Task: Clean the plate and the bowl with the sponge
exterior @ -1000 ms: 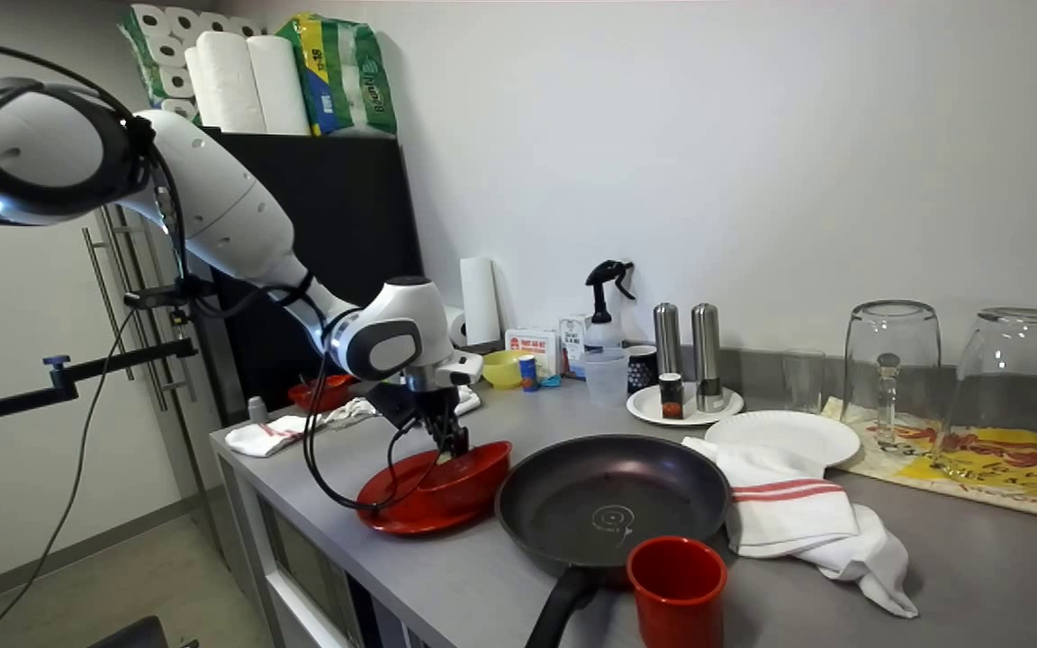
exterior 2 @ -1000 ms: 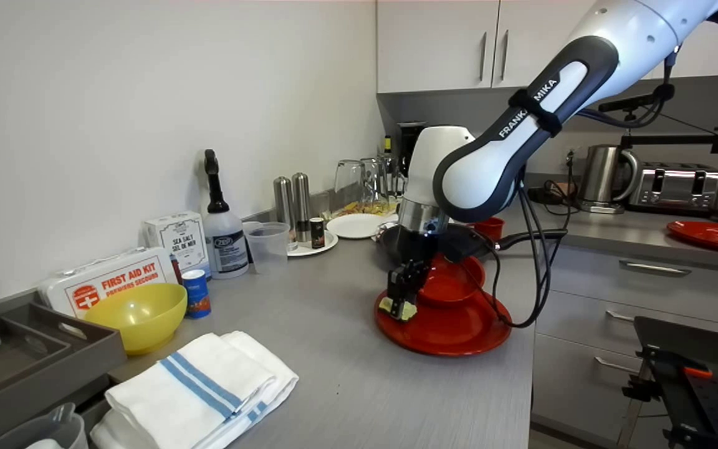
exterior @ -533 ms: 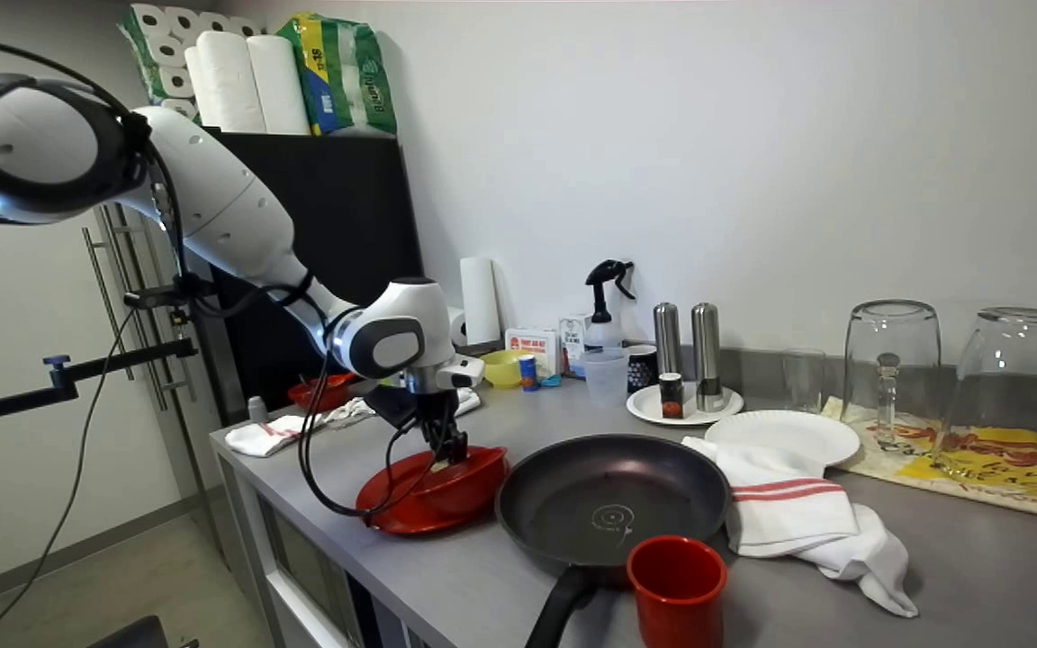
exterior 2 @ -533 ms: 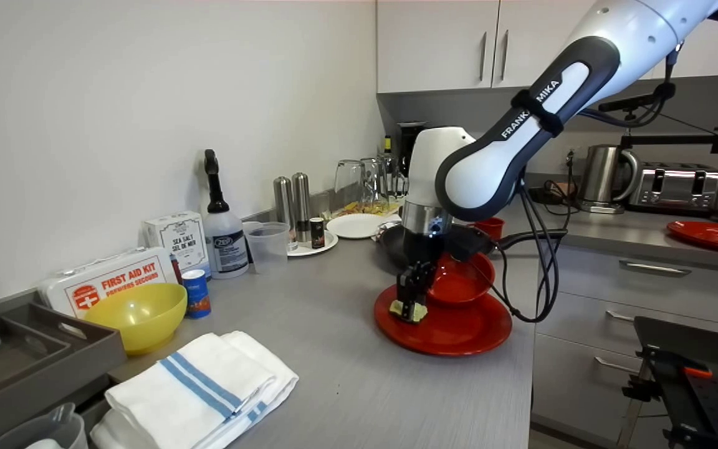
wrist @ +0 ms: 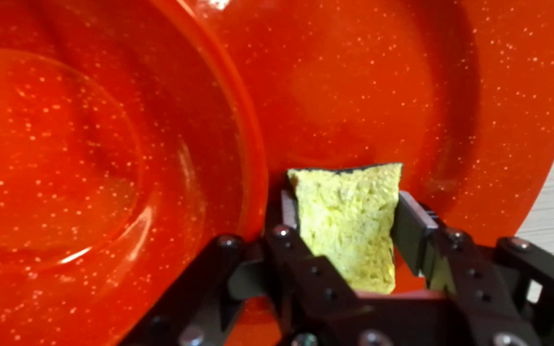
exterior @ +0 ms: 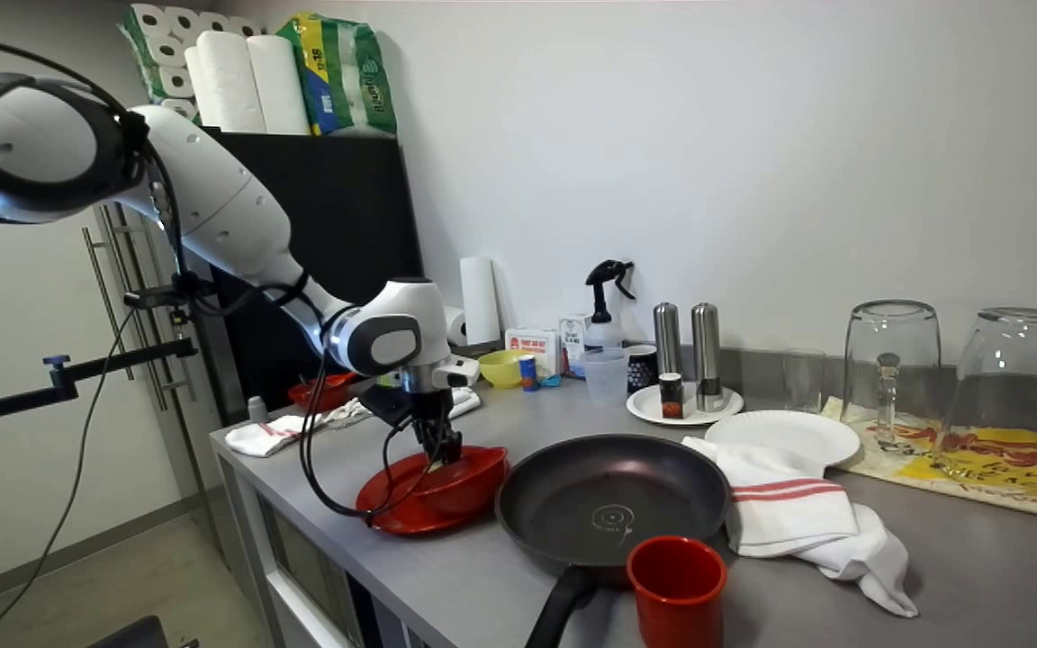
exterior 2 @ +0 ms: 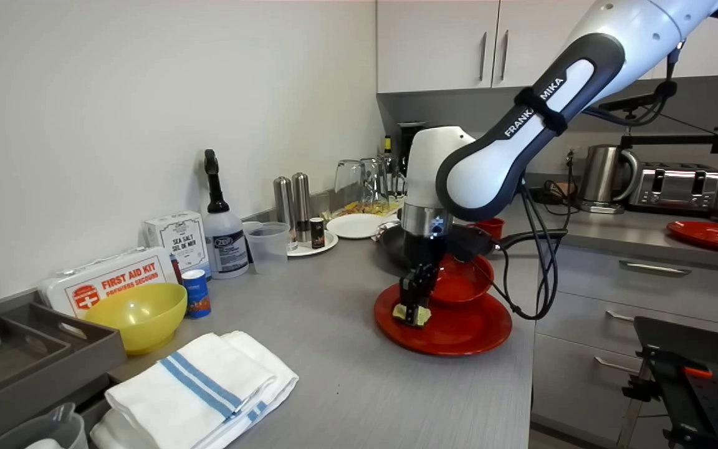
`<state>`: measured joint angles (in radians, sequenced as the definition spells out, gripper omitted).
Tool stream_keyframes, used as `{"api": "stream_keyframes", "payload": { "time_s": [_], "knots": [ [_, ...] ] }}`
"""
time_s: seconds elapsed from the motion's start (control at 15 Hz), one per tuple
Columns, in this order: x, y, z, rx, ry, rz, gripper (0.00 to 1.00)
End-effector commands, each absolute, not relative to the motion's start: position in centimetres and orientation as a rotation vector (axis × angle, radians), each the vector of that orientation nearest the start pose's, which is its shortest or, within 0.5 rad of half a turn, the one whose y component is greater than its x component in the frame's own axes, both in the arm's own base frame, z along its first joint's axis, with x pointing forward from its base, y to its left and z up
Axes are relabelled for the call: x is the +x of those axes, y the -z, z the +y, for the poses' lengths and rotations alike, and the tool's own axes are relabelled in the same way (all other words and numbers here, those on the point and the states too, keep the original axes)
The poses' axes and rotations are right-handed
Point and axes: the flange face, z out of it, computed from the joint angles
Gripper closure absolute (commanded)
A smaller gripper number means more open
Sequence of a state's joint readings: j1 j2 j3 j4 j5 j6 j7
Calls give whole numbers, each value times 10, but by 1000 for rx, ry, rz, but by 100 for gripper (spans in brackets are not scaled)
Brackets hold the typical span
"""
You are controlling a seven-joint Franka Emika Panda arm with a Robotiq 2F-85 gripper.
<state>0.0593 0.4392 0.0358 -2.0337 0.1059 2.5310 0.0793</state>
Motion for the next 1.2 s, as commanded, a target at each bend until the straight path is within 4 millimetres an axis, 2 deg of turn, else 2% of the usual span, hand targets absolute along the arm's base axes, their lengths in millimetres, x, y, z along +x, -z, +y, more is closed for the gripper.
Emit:
{"api": "stream_keyframes", "payload": {
  "time_s": [0.0,0.73,1.13],
  "knots": [
    [595,-240,64,-3058,13,89,75],
    [567,-255,104,-3037,-148,-80,75],
    [553,-263,96,-3033,-168,-102,75]
  ]
}}
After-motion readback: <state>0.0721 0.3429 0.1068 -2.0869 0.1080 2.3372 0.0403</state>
